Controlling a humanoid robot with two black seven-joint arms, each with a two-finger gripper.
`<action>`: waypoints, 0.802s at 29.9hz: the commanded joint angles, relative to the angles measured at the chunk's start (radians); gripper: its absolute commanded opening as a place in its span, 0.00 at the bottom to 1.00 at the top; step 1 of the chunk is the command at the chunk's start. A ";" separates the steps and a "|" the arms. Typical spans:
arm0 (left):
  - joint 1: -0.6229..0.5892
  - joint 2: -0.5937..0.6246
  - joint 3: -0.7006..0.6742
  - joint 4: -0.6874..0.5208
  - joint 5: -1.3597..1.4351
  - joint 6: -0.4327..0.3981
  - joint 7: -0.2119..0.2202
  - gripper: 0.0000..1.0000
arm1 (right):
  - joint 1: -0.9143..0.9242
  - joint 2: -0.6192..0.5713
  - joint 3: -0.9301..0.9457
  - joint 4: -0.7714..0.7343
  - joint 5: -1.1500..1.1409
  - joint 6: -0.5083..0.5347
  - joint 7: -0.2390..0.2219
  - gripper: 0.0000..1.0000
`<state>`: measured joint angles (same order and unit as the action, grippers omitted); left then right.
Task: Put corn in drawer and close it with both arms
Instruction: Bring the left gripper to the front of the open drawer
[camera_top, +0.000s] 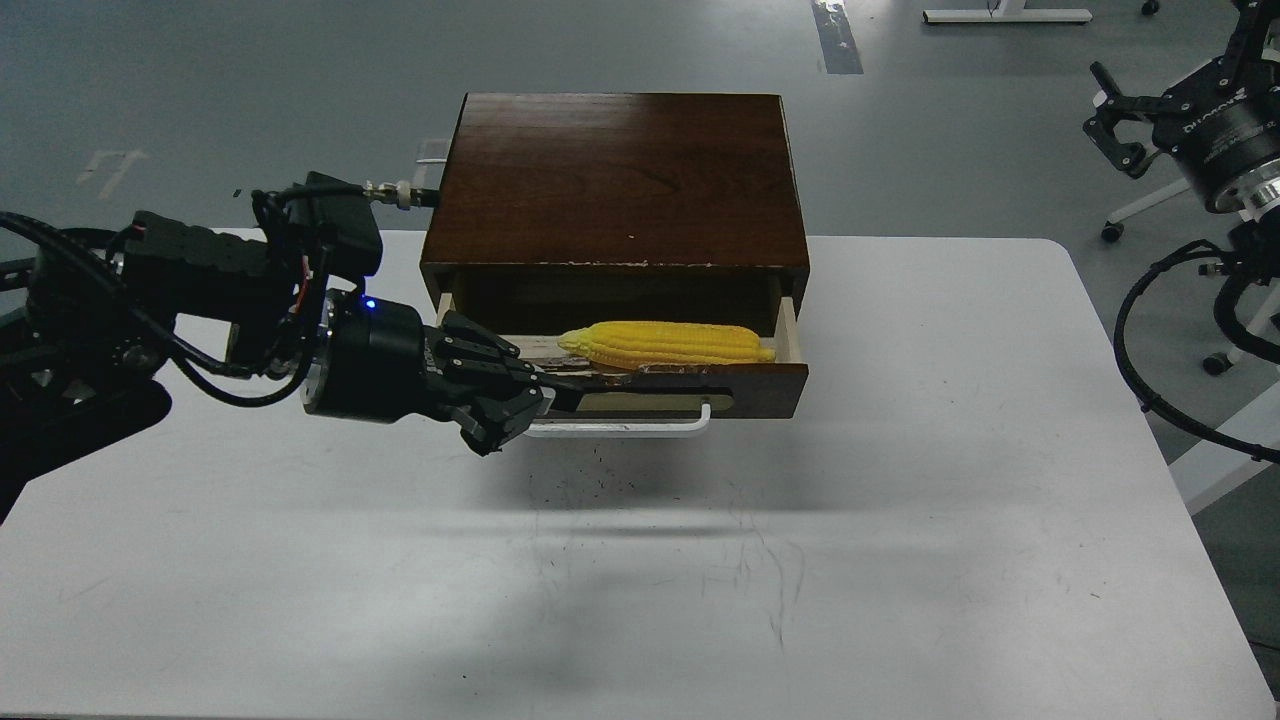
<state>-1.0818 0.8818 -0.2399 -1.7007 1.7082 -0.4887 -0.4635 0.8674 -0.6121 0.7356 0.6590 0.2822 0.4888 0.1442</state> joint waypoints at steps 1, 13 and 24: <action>0.003 -0.063 0.013 0.000 0.085 0.000 0.006 0.00 | -0.001 -0.003 -0.004 -0.004 0.000 0.000 0.000 1.00; 0.026 -0.156 0.050 0.029 0.393 0.000 0.040 0.00 | -0.001 -0.005 -0.004 -0.016 0.000 0.000 0.000 1.00; 0.048 -0.161 0.050 0.039 0.421 0.000 0.088 0.00 | -0.001 -0.008 0.001 -0.016 0.000 0.000 0.000 1.00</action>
<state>-1.0368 0.7226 -0.1902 -1.6628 2.1172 -0.4887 -0.3786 0.8665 -0.6172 0.7346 0.6425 0.2822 0.4886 0.1442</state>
